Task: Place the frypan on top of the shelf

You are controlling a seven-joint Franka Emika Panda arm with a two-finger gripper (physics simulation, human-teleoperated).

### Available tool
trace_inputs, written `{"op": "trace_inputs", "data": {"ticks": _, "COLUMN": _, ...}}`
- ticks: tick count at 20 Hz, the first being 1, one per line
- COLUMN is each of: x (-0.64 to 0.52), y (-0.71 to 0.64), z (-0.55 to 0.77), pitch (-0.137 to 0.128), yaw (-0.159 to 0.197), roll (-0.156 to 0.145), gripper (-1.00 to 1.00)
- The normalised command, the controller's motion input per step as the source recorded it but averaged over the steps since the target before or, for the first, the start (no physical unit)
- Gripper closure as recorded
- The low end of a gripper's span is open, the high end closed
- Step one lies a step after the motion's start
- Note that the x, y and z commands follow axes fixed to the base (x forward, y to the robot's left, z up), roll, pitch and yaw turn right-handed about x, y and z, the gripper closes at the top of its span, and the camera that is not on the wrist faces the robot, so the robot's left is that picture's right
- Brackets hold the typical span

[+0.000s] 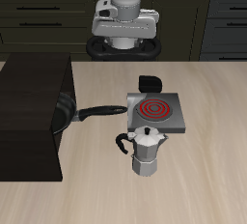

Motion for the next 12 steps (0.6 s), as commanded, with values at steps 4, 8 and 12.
{"op": "trace_inputs", "data": {"ticks": 4, "x": 0.07, "y": 0.02, "z": -0.05, "pitch": 0.009, "yaw": -0.008, "roll": -0.001, "gripper": -1.0}}
{"op": "trace_inputs", "data": {"ticks": 8, "x": 0.15, "y": -0.04, "z": -0.05, "pitch": 0.01, "yaw": -0.058, "roll": -0.014, "gripper": -1.0}}
{"op": "trace_inputs", "data": {"ticks": 12, "x": 0.26, "y": -0.02, "z": -0.07, "pitch": 0.024, "yaw": -0.088, "roll": -0.001, "gripper": -1.0}}
